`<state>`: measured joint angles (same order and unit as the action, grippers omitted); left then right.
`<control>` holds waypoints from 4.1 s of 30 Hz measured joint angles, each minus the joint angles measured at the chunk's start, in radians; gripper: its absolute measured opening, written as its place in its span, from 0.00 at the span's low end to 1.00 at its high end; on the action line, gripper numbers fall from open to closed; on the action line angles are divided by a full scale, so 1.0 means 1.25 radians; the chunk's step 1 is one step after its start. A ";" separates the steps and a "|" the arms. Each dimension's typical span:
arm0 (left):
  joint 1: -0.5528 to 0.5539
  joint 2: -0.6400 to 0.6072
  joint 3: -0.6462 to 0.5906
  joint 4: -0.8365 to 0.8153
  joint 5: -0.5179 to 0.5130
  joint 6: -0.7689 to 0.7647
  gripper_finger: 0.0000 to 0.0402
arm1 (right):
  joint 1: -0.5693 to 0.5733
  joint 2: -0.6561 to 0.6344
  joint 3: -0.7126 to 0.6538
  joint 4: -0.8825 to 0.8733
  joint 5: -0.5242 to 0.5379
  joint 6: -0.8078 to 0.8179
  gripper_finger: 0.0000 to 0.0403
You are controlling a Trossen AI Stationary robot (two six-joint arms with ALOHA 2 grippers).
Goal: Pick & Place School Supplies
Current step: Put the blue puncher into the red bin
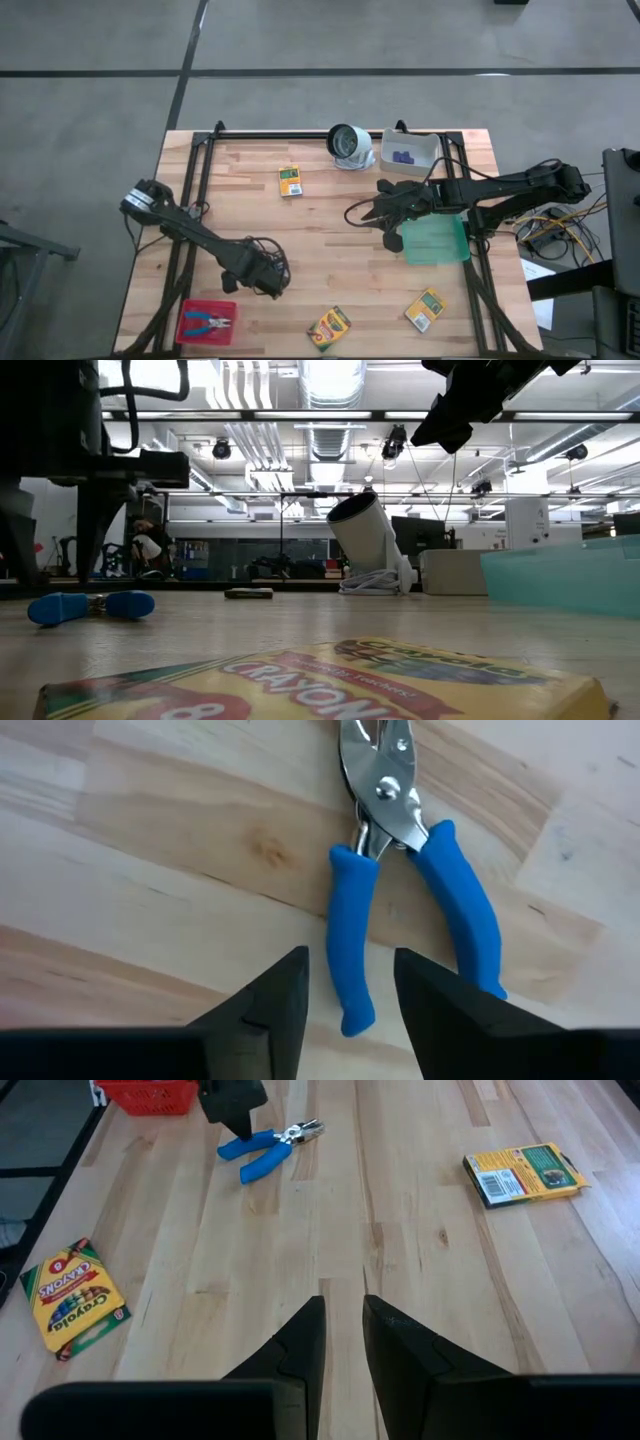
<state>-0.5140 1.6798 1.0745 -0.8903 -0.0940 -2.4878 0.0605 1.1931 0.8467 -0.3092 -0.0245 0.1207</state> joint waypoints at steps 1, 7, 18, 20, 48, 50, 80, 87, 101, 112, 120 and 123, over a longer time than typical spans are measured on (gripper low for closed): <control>0.000 0.000 -0.003 0.003 0.000 -0.001 0.38 | 0.000 0.000 0.000 0.000 0.000 0.000 0.17; 0.000 0.000 -0.025 0.031 0.000 -0.007 0.38 | 0.000 0.000 0.000 0.000 0.000 0.001 0.17; 0.002 0.000 -0.069 0.102 0.001 -0.023 0.35 | 0.000 0.000 0.000 0.000 0.000 0.002 0.17; 0.002 0.000 -0.076 0.105 0.001 -0.023 0.33 | 0.000 0.000 0.000 0.000 0.000 0.000 0.17; 0.004 -0.024 -0.070 0.084 -0.015 -0.033 0.14 | 0.000 0.000 0.000 0.000 0.000 0.000 0.17; 0.005 -0.033 -0.067 0.077 -0.018 -0.035 0.14 | 0.000 0.000 0.000 0.000 0.000 0.000 0.17; 0.004 -0.213 -0.067 0.014 -0.061 0.807 0.14 | 0.000 0.000 0.000 0.000 0.000 0.001 0.17; 0.004 -0.233 -0.043 0.028 -0.093 1.105 0.14 | 0.000 0.000 0.000 0.000 0.000 0.000 0.17; 0.004 -0.239 -0.015 0.020 -0.085 1.141 0.14 | 0.000 0.000 0.000 0.000 0.000 0.002 0.17; -0.065 -0.242 0.027 -0.113 0.064 1.107 0.14 | 0.000 0.000 0.000 0.000 0.000 0.000 0.17; -0.161 -0.242 0.082 -0.119 0.062 1.115 0.14 | 0.000 0.000 0.000 0.000 0.000 0.000 0.17; -0.202 -0.242 0.095 -0.120 0.060 1.117 0.14 | 0.000 0.000 0.000 0.000 0.000 0.000 0.17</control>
<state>-0.7663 1.3769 1.1927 -1.0408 -0.0189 -1.0910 0.0605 1.1928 0.8467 -0.3091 -0.0246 0.1207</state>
